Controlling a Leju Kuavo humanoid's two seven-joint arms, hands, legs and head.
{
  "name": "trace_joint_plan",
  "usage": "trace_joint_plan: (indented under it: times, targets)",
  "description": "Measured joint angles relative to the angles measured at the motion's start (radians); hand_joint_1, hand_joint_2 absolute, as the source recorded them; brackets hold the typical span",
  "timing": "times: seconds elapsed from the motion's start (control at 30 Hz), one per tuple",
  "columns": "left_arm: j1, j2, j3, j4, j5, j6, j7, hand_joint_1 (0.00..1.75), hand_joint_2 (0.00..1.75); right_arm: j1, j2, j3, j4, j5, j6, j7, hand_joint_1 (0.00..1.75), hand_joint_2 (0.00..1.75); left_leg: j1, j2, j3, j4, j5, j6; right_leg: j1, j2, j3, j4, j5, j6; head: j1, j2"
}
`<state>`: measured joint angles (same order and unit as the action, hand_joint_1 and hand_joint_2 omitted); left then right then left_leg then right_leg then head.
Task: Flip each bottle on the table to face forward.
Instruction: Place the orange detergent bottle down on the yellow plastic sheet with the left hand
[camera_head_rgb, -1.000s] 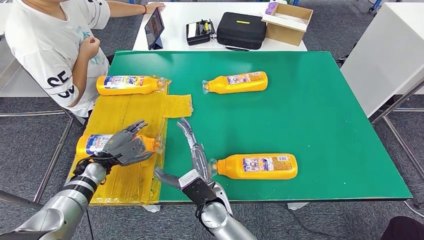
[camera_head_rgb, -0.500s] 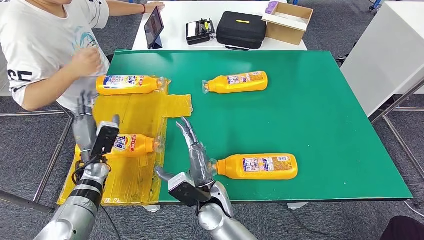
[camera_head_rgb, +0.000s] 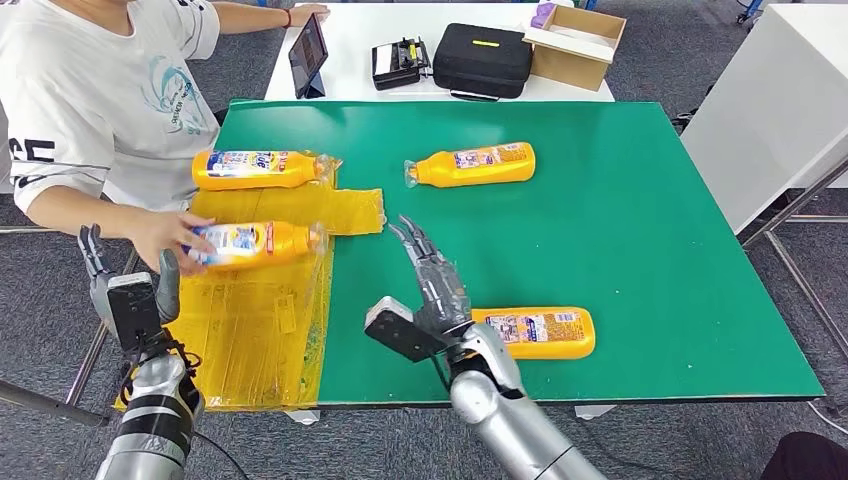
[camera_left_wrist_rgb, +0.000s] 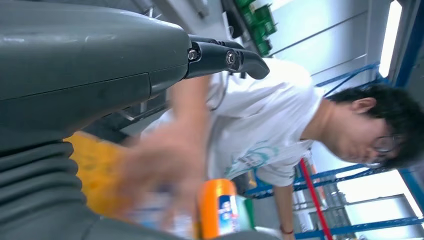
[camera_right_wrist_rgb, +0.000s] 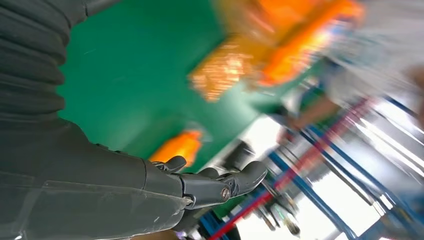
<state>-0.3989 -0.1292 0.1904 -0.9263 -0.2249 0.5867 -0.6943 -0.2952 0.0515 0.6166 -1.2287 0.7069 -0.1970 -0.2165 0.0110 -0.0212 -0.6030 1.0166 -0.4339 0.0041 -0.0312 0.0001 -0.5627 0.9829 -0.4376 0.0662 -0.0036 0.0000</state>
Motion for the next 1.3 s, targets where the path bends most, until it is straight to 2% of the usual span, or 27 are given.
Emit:
trace_joint_plan:
  times: [0.1,0.17,0.47,0.57,0.7,0.87,1.0,1.13,1.3]
  targets:
    - [0.035,-0.001,0.013,-0.009,-0.011,-0.021,0.000,0.00,1.75,-0.030,-0.085,-0.027,-0.002,-0.008,0.056,0.023,0.00,1.75,-0.001,0.000,0.000,0.000,0.000,0.000,-0.001,0.000,0.000,0.000,0.001,0.001,0.000,0.000]
    - [0.048,-0.003,0.017,-0.012,-0.016,-0.024,0.000,0.00,1.75,-0.042,-0.119,-0.039,-0.005,-0.010,0.066,0.025,0.00,1.75,-0.001,0.000,0.000,0.000,0.000,0.000,-0.001,0.000,0.000,0.000,0.001,0.001,0.000,0.000]
    - [0.058,-0.011,0.023,-0.018,-0.026,-0.035,0.007,0.00,1.75,-0.053,-0.172,-0.046,-0.018,-0.014,0.097,0.041,0.00,1.75,0.000,0.000,0.000,0.000,0.000,0.000,0.001,0.000,0.000,0.000,0.001,0.001,0.000,0.000]
    - [0.061,-0.012,0.023,-0.016,-0.059,-0.048,0.017,0.00,1.75,-0.072,-0.203,-0.044,-0.018,-0.072,0.196,0.045,0.00,1.75,0.000,0.000,0.000,0.000,0.000,0.000,0.000,0.000,0.000,0.000,0.001,0.001,0.000,0.000]
    - [0.058,-0.015,0.017,0.013,-0.079,-0.075,0.014,0.00,1.75,-0.129,-0.270,-0.034,-0.014,-0.202,0.363,0.017,0.00,1.75,-0.002,0.000,0.000,0.000,0.001,0.001,-0.002,0.000,0.000,0.000,0.002,0.003,0.000,0.000]
    - [0.028,-0.025,0.006,0.091,-0.093,-0.094,0.000,0.00,1.75,-0.242,-0.355,0.035,-0.008,-0.300,0.494,0.018,0.00,1.75,-0.003,0.000,0.000,0.001,0.001,0.002,-0.002,0.000,0.000,0.000,0.003,0.004,0.000,0.000]
    - [-0.001,-0.037,-0.015,0.147,-0.105,-0.106,0.000,0.00,1.75,-0.313,-0.395,0.106,-0.008,-0.390,0.563,0.028,0.00,1.75,-0.003,0.000,0.000,0.001,0.001,0.002,-0.002,0.000,0.000,0.000,0.003,0.004,0.000,0.000]
    - [-0.026,-0.049,-0.037,0.192,-0.116,-0.109,0.000,0.00,1.75,-0.347,-0.419,0.180,-0.015,-0.436,0.576,0.029,0.00,1.75,-0.003,0.000,-0.001,0.001,0.001,0.002,-0.002,0.000,0.000,0.000,0.003,0.004,0.000,0.000]
    - [-0.044,-0.054,-0.059,0.225,-0.129,-0.111,0.001,0.00,1.75,-0.351,-0.453,0.236,-0.046,-0.460,0.538,0.037,0.00,1.75,-0.003,0.000,-0.001,0.001,0.001,0.002,-0.002,0.000,-0.001,0.000,0.003,0.004,0.000,0.000]
